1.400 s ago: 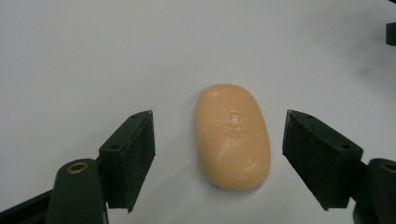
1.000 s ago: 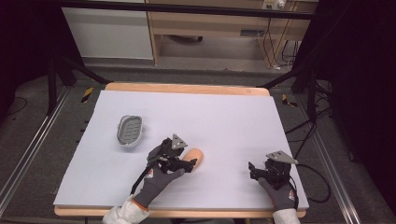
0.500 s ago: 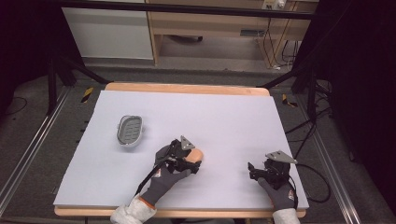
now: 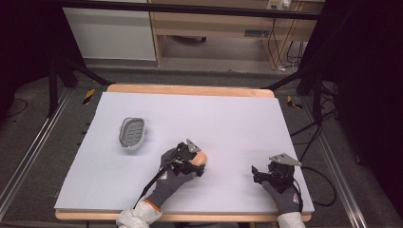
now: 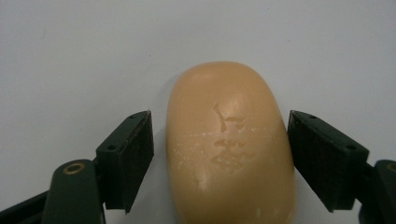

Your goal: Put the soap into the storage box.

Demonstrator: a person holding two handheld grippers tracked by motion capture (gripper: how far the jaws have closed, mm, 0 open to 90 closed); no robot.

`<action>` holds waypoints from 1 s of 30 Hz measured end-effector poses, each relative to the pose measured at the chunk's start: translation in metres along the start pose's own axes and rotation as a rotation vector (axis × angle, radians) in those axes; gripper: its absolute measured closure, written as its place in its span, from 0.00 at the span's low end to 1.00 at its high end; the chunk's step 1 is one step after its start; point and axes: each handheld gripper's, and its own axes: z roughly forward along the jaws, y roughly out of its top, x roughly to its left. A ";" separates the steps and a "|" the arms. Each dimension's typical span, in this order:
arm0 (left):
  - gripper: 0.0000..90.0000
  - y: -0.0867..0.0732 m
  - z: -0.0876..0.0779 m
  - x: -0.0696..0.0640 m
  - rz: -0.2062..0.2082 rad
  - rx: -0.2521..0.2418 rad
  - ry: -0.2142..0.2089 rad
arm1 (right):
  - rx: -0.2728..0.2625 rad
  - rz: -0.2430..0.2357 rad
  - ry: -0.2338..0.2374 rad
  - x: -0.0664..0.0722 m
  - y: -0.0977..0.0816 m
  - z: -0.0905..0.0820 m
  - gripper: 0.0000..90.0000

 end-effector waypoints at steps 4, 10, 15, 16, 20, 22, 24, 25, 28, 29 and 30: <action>0.27 -0.002 0.003 0.000 -0.005 0.014 -0.001 | 0.000 -0.001 0.000 0.000 0.000 0.000 0.09; 0.28 -0.002 0.004 0.000 -0.009 0.015 -0.003 | 0.008 -0.002 0.000 0.000 0.000 0.001 0.09; 0.34 -0.002 0.003 -0.001 -0.010 0.012 -0.003 | 0.007 0.000 -0.001 0.001 0.000 0.001 0.09; 0.34 -0.002 0.003 -0.001 -0.011 0.013 0.000 | 0.007 0.000 0.001 0.001 0.000 0.001 0.09; 0.34 -0.002 0.002 -0.001 -0.015 0.011 0.000 | 0.008 -0.001 0.002 0.000 0.000 0.001 0.09; 0.34 -0.002 0.002 -0.001 -0.017 0.012 -0.002 | 0.009 -0.004 0.003 0.000 0.000 0.001 0.09; 0.34 -0.002 -0.001 -0.001 -0.020 0.012 -0.013 | 0.009 -0.002 0.004 0.000 0.000 0.001 0.09; 0.34 -0.002 -0.001 -0.001 -0.020 0.012 -0.013 | 0.009 -0.002 0.004 0.000 0.000 0.001 0.09; 0.34 -0.002 -0.009 0.001 -0.017 -0.005 -0.015 | 0.010 0.000 0.004 0.000 0.000 0.001 0.09; 0.34 -0.001 -0.012 0.002 -0.018 -0.013 -0.015 | 0.010 0.000 0.004 0.000 0.000 0.001 0.09; 0.34 -0.001 -0.015 0.003 -0.015 -0.017 -0.016 | 0.009 -0.002 0.003 0.000 0.000 0.001 0.09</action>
